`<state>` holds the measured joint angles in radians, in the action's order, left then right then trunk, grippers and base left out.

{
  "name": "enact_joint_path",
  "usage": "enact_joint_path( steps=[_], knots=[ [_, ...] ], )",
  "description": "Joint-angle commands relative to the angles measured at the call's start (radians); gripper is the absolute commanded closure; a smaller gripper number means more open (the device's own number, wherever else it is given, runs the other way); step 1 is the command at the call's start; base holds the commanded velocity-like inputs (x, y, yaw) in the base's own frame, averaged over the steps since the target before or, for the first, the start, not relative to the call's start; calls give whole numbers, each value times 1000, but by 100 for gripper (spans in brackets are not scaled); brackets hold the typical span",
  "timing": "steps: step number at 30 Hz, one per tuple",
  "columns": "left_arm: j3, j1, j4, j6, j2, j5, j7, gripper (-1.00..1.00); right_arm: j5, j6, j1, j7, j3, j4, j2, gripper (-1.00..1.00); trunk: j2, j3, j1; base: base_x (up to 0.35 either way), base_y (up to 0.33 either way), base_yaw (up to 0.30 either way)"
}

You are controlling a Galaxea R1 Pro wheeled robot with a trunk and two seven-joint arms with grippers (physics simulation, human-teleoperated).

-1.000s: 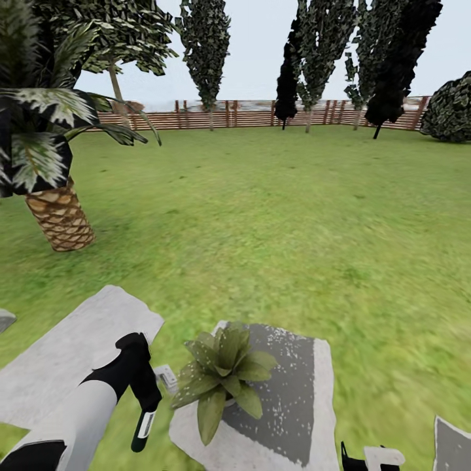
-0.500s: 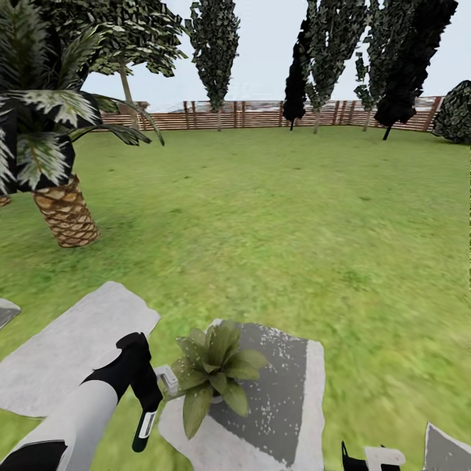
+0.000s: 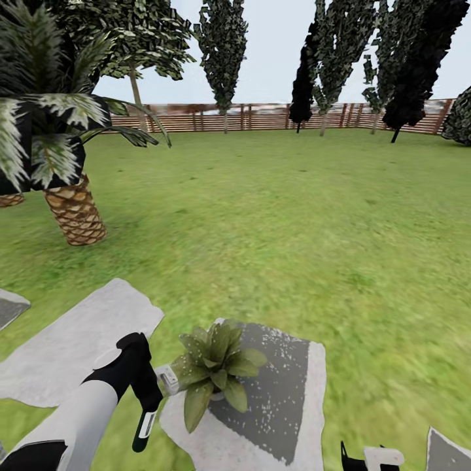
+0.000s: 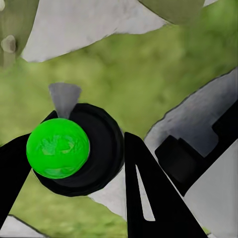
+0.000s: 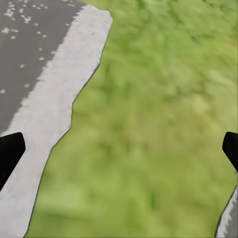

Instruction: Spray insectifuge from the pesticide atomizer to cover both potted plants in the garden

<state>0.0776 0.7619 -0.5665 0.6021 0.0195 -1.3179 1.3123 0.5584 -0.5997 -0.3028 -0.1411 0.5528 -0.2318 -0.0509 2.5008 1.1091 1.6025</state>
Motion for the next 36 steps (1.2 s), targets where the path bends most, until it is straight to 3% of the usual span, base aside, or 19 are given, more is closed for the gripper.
enact_joint_path(
  steps=[1,17,28,36],
  knots=[
    [5,0,-1,10,-1,-7,7,100,11,-3,-1,-6,4,2,0,-100,0,1,0,0,-122,269],
    [5,0,-1,11,0,-8,2,100,11,-3,-1,-6,4,2,0,-100,0,1,0,-64,-248,122],
    [6,-1,-28,12,-3,-7,-1,100,11,-3,-1,-6,4,3,0,-100,0,1,0,89,-76,89],
    [5,-1,-29,12,-2,-7,-1,100,11,-3,-1,-5,4,3,0,-100,0,1,0,5,-3,241]
  ],
)
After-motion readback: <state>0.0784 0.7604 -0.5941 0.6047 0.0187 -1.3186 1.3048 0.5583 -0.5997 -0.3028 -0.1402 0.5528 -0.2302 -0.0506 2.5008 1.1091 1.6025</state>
